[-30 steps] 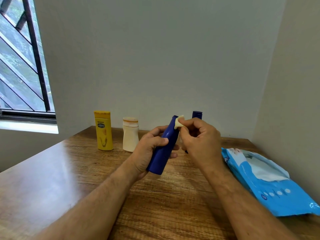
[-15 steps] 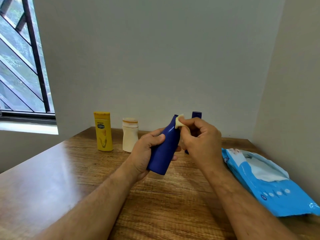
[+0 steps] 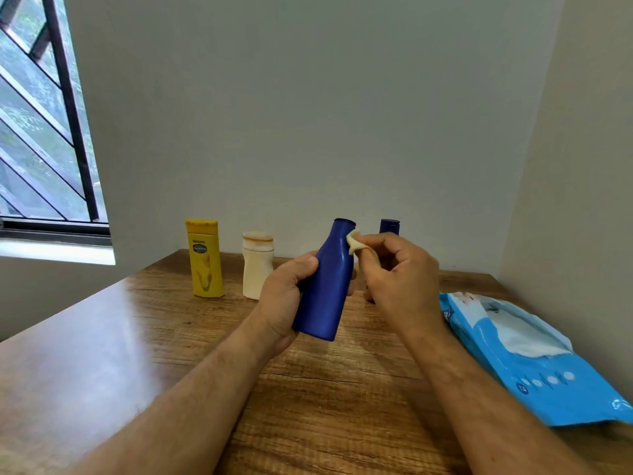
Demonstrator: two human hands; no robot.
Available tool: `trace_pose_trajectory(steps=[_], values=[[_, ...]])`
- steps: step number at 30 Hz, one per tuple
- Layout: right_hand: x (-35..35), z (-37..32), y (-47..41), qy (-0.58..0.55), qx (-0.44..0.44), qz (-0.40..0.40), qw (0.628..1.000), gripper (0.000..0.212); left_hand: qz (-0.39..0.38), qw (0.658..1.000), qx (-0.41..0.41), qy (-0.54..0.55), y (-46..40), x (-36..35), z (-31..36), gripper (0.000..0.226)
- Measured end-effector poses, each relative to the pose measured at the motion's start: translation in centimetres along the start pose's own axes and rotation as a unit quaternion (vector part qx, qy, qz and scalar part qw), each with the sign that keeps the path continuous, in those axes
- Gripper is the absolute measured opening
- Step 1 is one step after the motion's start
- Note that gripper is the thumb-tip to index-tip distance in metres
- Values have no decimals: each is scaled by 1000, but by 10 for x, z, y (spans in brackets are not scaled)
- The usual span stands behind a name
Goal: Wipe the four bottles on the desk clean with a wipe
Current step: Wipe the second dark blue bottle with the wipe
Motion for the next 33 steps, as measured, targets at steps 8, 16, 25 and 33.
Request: trace_pose_trajectory(steps=[8,16,25,33], values=[[-37,-4,18,33,25,-198,979,17,36,994,-32,97,-5,13,12,27],[-16,-1,6,19,28,-38,999,13,-65,991,61,104,-3,-8,-7,40],[-49,-5,24,40,32,-246,968,18,-17,979,8,204,-11,8,10,38],[-27,-8,12,-20,22,-96,995,22,-76,976,34,203,-2,-6,10,42]])
Point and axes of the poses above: each hand's wrist, its own y-axis away from the middle knuckle, its own x-axis out of the back of the hand, z = x × y, the point moved 7 cm from there along -y, towards the middle knuckle, and after that the axes turned 2 degrees about x, right-handed, at the moved point
